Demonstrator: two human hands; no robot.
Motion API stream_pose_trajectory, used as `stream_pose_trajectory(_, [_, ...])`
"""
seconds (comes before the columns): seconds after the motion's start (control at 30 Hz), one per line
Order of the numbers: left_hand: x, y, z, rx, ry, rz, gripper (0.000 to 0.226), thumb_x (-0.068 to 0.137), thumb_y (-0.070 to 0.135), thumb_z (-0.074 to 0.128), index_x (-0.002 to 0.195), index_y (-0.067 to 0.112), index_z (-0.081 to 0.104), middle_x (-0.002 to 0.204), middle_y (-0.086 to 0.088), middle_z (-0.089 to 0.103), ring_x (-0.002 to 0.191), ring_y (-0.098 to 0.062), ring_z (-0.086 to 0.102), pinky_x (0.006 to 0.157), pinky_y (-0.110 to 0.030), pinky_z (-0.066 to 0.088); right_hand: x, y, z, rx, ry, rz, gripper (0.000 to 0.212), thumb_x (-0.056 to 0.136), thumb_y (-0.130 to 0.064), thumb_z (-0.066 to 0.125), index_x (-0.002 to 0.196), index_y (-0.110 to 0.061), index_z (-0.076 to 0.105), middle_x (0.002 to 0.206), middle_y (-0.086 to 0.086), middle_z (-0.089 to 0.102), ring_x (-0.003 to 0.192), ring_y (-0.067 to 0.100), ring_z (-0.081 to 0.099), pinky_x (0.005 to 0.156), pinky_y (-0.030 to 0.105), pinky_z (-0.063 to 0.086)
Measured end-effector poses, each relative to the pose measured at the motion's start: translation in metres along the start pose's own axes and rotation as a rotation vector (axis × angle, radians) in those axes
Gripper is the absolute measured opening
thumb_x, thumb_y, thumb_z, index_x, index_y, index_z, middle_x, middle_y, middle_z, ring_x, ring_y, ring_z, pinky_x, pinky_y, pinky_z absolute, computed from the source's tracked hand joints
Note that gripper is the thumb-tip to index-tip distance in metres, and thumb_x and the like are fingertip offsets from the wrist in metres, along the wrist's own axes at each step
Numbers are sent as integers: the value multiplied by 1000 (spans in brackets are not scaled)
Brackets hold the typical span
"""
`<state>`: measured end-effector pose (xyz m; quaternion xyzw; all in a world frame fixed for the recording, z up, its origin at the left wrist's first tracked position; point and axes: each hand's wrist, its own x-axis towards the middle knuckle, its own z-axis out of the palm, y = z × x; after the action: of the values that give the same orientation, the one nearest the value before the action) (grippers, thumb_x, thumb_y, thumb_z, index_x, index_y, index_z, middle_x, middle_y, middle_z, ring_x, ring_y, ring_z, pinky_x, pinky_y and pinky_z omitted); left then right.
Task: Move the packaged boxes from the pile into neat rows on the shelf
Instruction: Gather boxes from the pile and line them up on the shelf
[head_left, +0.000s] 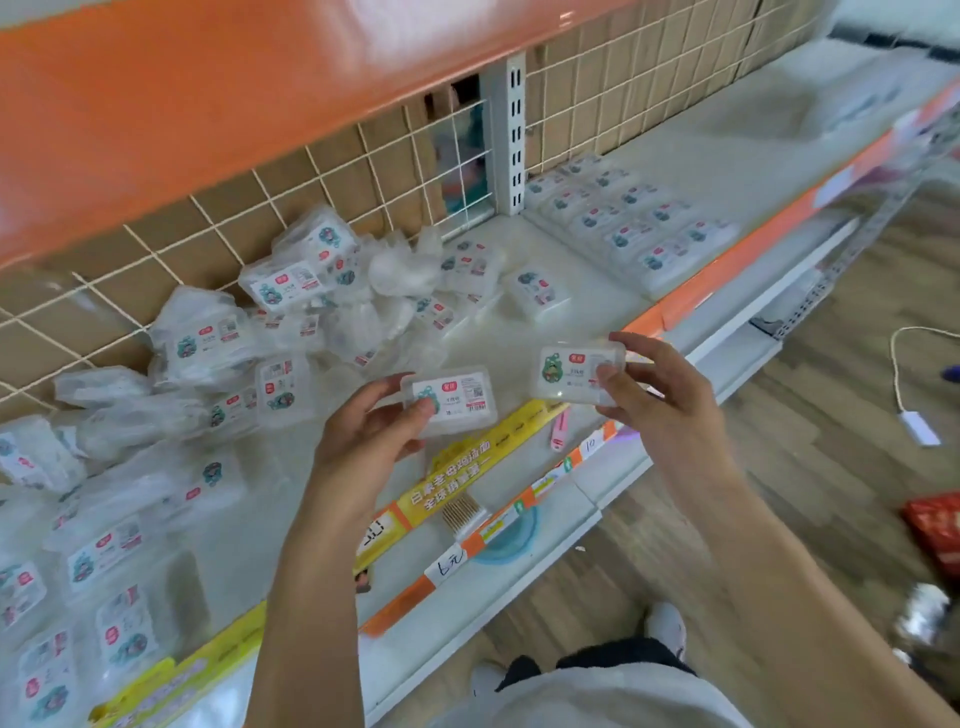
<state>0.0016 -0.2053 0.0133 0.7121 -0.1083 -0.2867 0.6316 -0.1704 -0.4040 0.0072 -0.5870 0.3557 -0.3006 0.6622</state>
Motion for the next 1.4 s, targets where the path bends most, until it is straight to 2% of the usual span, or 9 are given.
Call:
stream_pose_trajectory(0.1, [9, 6, 51, -36, -45, 5, 32, 88, 7, 71, 119, 16, 66, 102, -5, 77, 94, -18, 74, 77, -26, 58, 18, -9, -43, -11, 16, 0, 27, 94, -13, 68, 118, -26, 69, 95, 6, 71, 88, 17, 73, 86, 39, 60])
stream_pose_trajectory(0.23, [23, 12, 119, -31, -86, -1, 30, 88, 9, 72, 117, 16, 67, 104, -7, 76, 101, -28, 72, 89, -41, 56, 50, -19, -101, -22, 32, -2, 27, 94, -15, 68, 118, -28, 69, 99, 8, 70, 94, 24, 72, 91, 46, 58])
stream_pose_trajectory(0.47, [40, 16, 234, -71, -103, -3, 28, 87, 8, 73, 113, 14, 65, 104, -8, 76, 93, -20, 74, 77, -30, 58, 104, -39, -199, -18, 37, -2, 27, 93, -16, 69, 118, -27, 70, 103, 14, 71, 98, 27, 71, 87, 38, 60])
stream_pose_trajectory(0.67, [61, 27, 307, -52, -102, 2, 28, 87, 12, 75, 113, 15, 65, 103, -7, 76, 94, -24, 74, 87, -40, 57, 149, -51, -259, -13, 60, 7, 27, 94, -15, 69, 119, -25, 70, 103, 11, 71, 97, 22, 72, 86, 38, 60])
stream_pose_trajectory(0.77, [80, 40, 332, -59, -124, 3, 31, 87, 12, 74, 116, 14, 63, 108, -7, 75, 98, -28, 73, 88, -40, 57, 174, -52, -274, -3, 79, 11, 28, 93, -14, 69, 119, -25, 70, 99, 8, 71, 96, 23, 72, 86, 39, 61])
stream_pose_trajectory(0.87, [103, 49, 350, -47, -102, 31, 29, 88, 11, 73, 114, 15, 64, 107, -6, 76, 96, -21, 74, 80, -36, 58, 203, -52, -279, -6, 76, 29, 28, 93, -16, 70, 119, -25, 70, 102, 11, 71, 95, 24, 72, 85, 38, 61])
stream_pose_trajectory(1.07, [158, 60, 376, -23, -69, 55, 32, 84, 16, 77, 114, 23, 69, 111, -5, 74, 102, -21, 72, 82, -36, 57, 270, -55, -277, -37, 28, 30, 30, 93, -18, 70, 122, -26, 69, 106, 10, 72, 93, 21, 73, 81, 31, 61])
stream_pose_trajectory(1.23, [196, 89, 394, -21, -45, 65, 32, 87, 16, 75, 119, 18, 67, 109, -4, 75, 99, -21, 73, 83, -34, 59, 319, -68, -274, -20, -2, 24, 27, 93, -19, 70, 118, -28, 70, 108, 12, 70, 93, 20, 73, 86, 37, 61])
stream_pose_trajectory(1.4, [222, 102, 411, 14, 33, 110, 30, 88, 15, 74, 116, 21, 67, 104, 1, 76, 92, -14, 74, 75, -26, 60, 367, -77, -272, -40, -88, 26, 27, 93, -22, 71, 117, -31, 70, 103, 4, 74, 92, 18, 74, 86, 36, 60])
